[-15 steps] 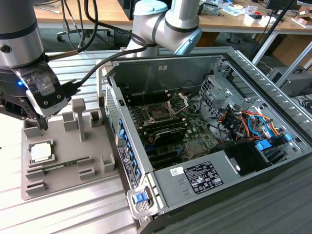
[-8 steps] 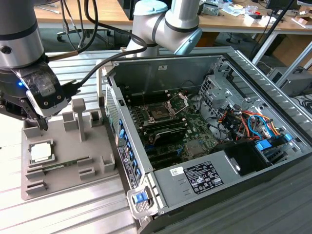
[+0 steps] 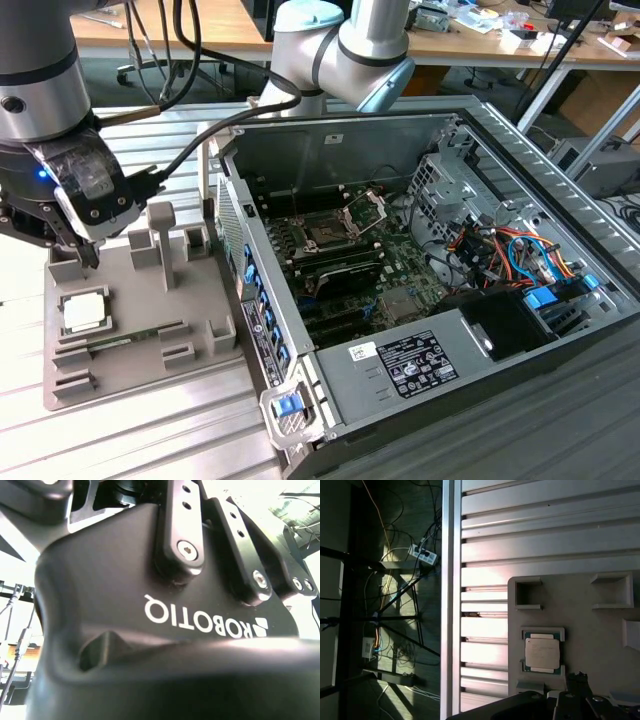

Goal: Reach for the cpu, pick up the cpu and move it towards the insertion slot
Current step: 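Pick up the cpu and move it towards the insertion slot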

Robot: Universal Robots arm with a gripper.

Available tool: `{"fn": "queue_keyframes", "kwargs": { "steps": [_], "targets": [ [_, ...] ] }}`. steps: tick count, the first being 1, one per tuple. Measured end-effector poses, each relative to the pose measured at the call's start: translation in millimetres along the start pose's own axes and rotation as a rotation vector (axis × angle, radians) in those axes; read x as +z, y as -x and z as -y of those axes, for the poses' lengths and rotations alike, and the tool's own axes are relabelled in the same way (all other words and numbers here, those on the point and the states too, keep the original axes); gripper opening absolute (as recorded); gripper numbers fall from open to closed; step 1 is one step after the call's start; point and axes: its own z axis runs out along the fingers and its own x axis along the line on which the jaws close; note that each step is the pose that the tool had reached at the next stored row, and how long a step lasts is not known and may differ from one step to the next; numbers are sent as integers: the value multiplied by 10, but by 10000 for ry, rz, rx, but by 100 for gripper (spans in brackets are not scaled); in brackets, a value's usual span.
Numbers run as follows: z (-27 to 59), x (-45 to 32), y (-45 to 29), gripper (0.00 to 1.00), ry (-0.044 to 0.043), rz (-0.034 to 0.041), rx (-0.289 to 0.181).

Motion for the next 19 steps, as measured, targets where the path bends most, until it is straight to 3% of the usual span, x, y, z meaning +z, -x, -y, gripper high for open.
{"fn": "queue_keyframes", "kwargs": {
  "steps": [19],
  "targets": [
    [1, 39, 0, 11, 1, 1, 0]
  ]
}}
